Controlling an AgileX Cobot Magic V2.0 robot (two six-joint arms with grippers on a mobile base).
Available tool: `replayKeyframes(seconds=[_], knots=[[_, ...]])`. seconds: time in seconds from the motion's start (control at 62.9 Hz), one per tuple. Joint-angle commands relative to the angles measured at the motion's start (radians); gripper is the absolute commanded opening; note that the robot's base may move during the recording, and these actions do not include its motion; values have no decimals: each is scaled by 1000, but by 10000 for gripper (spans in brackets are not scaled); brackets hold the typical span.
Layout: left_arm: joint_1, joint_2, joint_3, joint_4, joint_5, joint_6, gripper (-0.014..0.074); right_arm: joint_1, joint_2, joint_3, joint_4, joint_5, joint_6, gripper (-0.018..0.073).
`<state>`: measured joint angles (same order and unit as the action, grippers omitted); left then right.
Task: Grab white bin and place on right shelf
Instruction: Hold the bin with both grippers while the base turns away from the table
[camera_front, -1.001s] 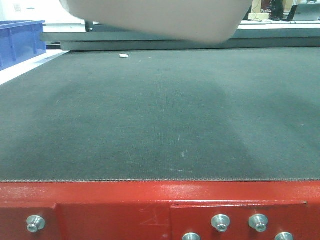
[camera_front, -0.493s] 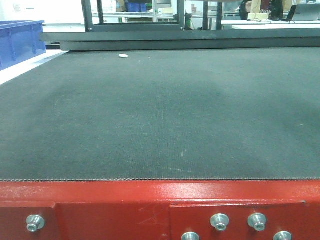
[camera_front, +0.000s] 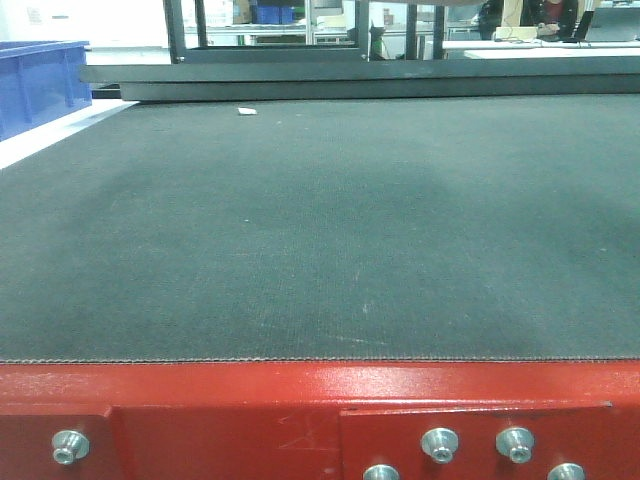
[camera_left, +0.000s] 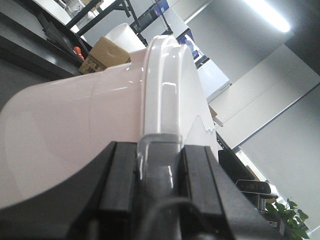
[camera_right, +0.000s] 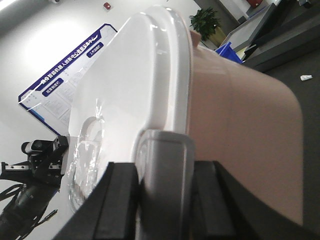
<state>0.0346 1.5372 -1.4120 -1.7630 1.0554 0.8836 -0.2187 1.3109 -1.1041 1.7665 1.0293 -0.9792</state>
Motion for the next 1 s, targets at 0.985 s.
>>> replayKeyframes(seconds=[0.985], knots=[[-53,-49,-36,-7,261,9,-126,30,-45,-39,57,236,-27,191]])
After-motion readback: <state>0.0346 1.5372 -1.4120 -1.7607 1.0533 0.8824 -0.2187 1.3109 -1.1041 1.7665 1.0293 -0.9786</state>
